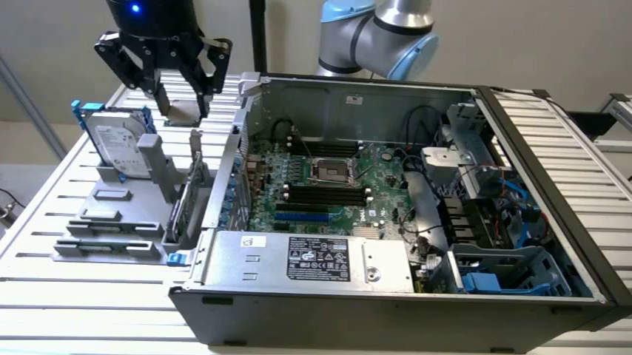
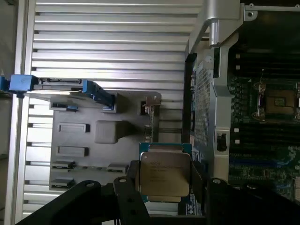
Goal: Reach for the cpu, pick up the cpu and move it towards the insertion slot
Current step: 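Pick up the cpu and move it towards the insertion slot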
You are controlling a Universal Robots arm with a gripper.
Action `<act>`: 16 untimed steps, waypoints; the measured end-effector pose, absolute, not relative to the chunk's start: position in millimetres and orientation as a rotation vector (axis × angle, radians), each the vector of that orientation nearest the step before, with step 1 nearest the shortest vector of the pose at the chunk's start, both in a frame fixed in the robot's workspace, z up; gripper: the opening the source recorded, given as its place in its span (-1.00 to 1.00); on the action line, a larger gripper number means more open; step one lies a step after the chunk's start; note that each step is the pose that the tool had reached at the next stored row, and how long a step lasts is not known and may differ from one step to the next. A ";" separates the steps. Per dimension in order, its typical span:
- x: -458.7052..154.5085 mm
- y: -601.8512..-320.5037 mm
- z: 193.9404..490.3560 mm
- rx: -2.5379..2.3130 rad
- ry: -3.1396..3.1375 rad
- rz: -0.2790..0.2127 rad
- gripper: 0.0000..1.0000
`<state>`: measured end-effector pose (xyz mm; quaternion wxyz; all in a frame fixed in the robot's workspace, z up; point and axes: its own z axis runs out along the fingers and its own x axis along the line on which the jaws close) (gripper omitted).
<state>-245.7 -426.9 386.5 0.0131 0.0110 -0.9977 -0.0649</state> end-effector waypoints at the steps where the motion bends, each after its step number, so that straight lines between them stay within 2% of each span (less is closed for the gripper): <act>1: -241.0 -426.9 387.6 0.034 -3.108 -0.204 0.07; 16: -172.8 -426.9 391.6 0.034 -3.106 -0.224 0.07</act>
